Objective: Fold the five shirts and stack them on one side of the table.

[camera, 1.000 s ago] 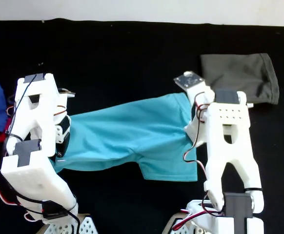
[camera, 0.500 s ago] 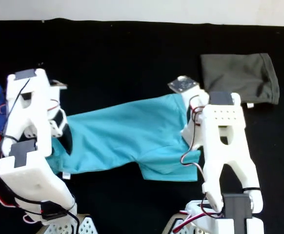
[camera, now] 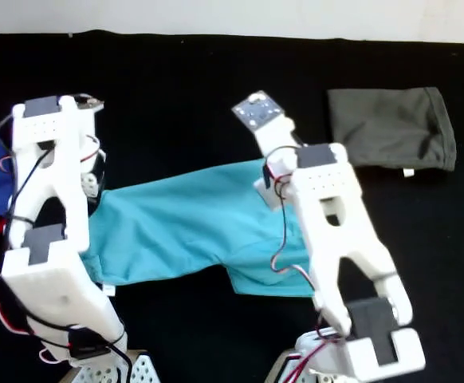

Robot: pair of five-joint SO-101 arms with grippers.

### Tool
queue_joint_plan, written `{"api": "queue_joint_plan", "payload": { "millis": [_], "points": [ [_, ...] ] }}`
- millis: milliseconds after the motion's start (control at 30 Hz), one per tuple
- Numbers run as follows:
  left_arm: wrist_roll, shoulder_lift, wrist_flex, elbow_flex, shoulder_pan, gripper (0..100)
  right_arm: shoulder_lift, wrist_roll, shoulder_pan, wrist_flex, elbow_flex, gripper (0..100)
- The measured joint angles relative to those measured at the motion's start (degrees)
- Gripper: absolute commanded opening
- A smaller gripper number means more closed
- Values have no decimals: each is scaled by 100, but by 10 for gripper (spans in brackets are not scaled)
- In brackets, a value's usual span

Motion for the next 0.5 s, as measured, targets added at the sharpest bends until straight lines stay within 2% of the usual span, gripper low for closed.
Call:
{"api": "queue_joint_plan", "payload": {
  "millis": [267,500],
  "points": [
    [105,1055,-624,-316,-35,8,1512,-53,-9,-1442,0,5],
    [387,1160,-686,-1081,-598,8,2259,-53,97,-2101,-211,5]
  ]
}}
